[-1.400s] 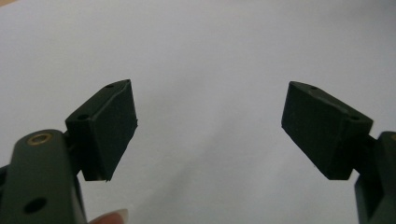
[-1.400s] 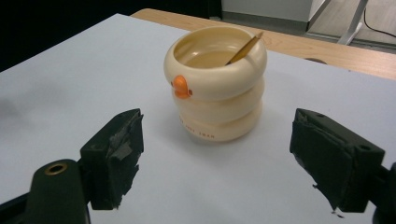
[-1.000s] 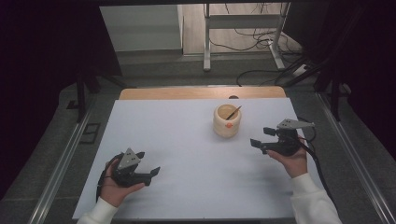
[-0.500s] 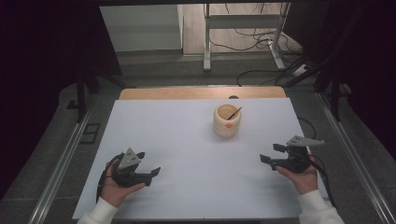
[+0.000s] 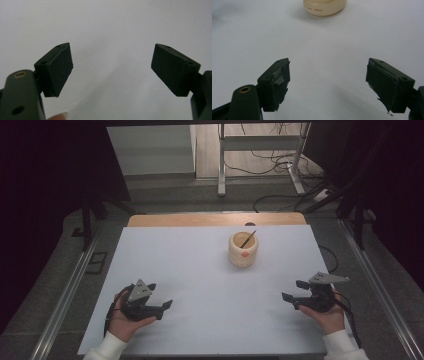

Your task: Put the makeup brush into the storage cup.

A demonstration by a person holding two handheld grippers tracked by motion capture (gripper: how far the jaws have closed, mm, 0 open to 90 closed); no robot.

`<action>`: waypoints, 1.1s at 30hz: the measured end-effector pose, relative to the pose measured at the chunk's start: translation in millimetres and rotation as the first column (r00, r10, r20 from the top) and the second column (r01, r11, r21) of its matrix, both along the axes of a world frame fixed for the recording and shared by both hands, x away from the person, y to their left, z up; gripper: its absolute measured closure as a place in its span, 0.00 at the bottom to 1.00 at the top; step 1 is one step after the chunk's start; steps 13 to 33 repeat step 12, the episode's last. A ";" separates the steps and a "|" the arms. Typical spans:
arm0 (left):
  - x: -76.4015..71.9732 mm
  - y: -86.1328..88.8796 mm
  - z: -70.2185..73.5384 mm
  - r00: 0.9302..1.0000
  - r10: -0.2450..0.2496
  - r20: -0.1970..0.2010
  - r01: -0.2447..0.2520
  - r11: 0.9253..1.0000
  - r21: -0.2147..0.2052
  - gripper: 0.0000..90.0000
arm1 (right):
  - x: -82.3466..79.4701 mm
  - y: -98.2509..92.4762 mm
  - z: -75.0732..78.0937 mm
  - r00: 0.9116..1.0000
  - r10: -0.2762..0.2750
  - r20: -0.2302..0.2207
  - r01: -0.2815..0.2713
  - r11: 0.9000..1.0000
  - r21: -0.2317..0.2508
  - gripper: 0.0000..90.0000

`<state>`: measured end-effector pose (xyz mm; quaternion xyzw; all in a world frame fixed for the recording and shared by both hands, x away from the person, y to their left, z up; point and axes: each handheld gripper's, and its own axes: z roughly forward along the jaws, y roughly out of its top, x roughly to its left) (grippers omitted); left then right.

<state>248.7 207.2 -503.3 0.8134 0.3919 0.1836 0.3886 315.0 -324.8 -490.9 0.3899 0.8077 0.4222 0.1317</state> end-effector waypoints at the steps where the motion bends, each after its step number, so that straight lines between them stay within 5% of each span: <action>1: 0.0 0.0 0.0 1.000 0.000 0.000 0.000 1.000 0.000 0.20 | 0.2 0.6 -0.8 1.000 0.000 0.002 0.000 1.000 -0.006 0.23; 33: -0.2 -0.7 -0.3 1.000 0.000 0.001 0.000 1.000 0.005 0.20 | -0.4 -0.4 3.2 1.000 -0.008 0.018 0.008 1.000 0.005 0.22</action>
